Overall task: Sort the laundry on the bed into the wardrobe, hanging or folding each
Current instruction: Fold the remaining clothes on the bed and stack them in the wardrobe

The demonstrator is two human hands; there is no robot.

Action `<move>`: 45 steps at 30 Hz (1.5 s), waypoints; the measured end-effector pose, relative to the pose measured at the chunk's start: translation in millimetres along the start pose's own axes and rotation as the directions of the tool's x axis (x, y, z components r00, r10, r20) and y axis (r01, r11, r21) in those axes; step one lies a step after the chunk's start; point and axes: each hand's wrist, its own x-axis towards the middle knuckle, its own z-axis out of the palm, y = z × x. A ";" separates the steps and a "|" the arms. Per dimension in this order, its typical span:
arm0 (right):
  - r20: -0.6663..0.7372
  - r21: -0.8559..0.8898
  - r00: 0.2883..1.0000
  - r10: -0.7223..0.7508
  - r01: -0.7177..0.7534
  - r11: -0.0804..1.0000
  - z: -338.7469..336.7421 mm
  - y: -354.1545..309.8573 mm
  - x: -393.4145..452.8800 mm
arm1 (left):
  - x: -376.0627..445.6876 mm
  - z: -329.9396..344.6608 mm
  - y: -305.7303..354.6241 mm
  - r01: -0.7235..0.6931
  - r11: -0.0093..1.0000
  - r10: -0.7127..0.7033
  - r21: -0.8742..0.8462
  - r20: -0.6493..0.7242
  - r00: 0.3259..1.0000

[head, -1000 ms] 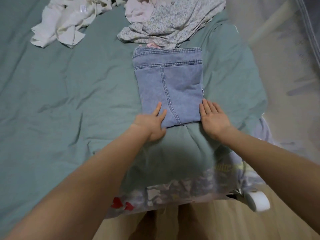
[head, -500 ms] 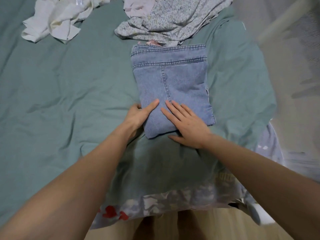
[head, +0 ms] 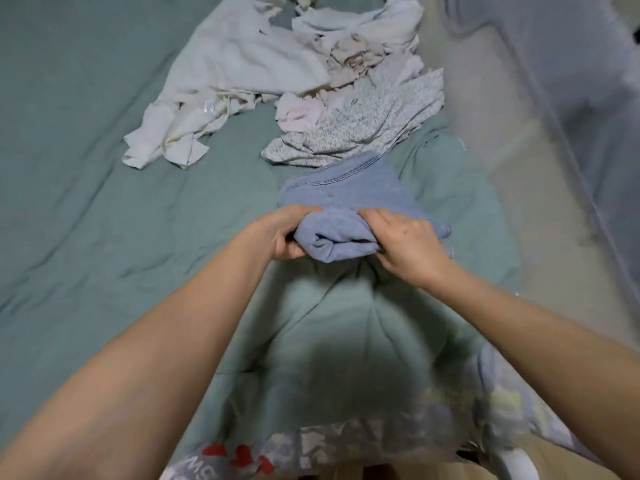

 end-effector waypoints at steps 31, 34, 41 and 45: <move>0.232 0.122 0.943 -0.238 0.214 0.969 -243.2 -72.3 18.6 | -227.7 -41.6 9.1 -0.702 -0.238 0.868 0.671 0.472 0.157; 0.116 0.110 0.958 -0.264 0.252 0.962 -239.8 -81.3 7.7 | -239.6 -43.8 -6.0 -0.775 -0.125 0.927 0.619 0.351 0.130; 0.112 0.254 0.977 -0.184 0.150 0.955 -203.6 -108.6 -21.8 | -247.9 -84.3 -18.6 -0.861 0.264 0.878 0.435 0.260 0.401; 0.288 0.520 0.942 -0.175 -0.001 0.854 -179.4 -127.8 -28.0 | -230.1 -118.3 -24.1 -0.745 0.342 0.771 0.573 0.282 0.571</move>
